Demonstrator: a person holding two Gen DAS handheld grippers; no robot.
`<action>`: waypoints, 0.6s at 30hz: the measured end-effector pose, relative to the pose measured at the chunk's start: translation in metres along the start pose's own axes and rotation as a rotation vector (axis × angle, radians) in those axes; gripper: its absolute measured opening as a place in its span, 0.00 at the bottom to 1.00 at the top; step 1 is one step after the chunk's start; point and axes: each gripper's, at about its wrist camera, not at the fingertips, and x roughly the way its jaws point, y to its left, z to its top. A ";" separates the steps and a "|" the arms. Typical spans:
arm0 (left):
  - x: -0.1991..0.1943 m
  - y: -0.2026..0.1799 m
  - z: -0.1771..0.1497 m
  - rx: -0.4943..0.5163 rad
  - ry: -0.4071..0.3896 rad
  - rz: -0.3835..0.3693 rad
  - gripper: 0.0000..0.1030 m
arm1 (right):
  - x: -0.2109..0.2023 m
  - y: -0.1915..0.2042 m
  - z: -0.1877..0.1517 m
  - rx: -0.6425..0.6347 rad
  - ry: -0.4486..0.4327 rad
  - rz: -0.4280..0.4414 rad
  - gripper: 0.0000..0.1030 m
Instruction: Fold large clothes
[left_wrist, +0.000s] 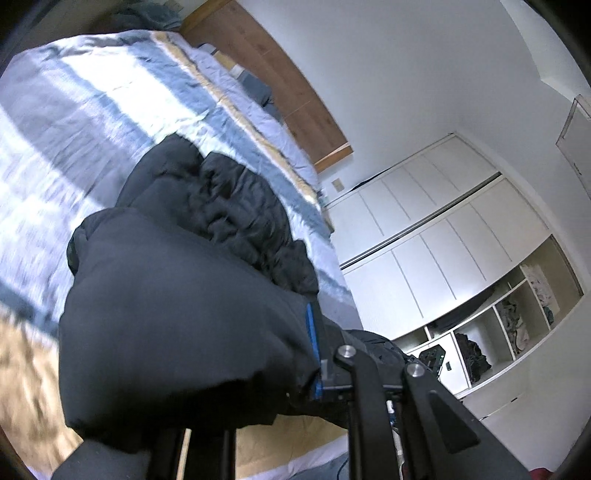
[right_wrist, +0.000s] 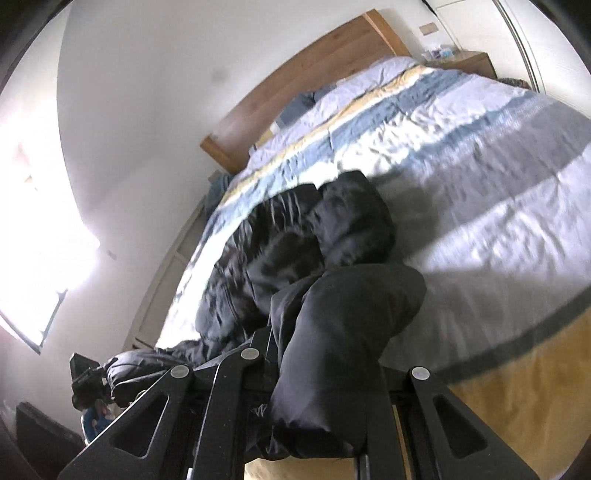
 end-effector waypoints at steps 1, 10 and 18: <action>0.002 -0.003 0.008 0.002 -0.003 -0.008 0.15 | 0.002 0.001 0.007 0.008 -0.010 0.006 0.12; 0.037 -0.010 0.083 0.000 -0.037 -0.054 0.15 | 0.035 0.002 0.069 0.121 -0.075 0.041 0.12; 0.090 -0.007 0.159 0.015 -0.049 -0.030 0.15 | 0.092 -0.004 0.130 0.219 -0.102 -0.006 0.13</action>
